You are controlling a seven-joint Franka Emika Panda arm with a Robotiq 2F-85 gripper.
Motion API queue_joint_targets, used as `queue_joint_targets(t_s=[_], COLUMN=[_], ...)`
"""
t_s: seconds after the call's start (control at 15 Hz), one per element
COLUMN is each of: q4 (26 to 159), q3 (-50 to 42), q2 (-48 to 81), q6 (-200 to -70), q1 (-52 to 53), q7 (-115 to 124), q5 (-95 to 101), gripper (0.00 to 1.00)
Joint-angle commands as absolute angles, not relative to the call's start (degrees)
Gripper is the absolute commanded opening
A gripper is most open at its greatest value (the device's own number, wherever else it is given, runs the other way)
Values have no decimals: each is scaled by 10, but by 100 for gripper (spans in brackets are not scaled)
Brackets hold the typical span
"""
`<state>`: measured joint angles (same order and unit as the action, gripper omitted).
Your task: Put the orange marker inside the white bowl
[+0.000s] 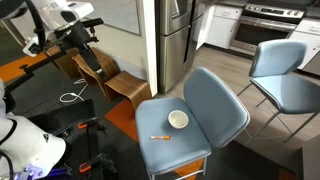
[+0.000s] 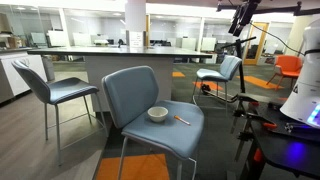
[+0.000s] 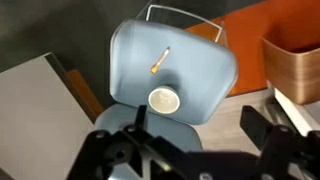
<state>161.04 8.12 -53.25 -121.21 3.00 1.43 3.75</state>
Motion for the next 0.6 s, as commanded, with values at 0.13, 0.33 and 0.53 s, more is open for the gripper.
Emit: queue_joint_targets(t_s=[0.13, 0.33, 0.53], q4=[1628, 1626, 1626], q3=[75, 75, 75], q2=[-526, -526, -526], q6=[-1207, -1207, -1207], q1=[37, 37, 37], q7=[20, 20, 20], q5=[44, 44, 44], gripper=[100, 100, 100])
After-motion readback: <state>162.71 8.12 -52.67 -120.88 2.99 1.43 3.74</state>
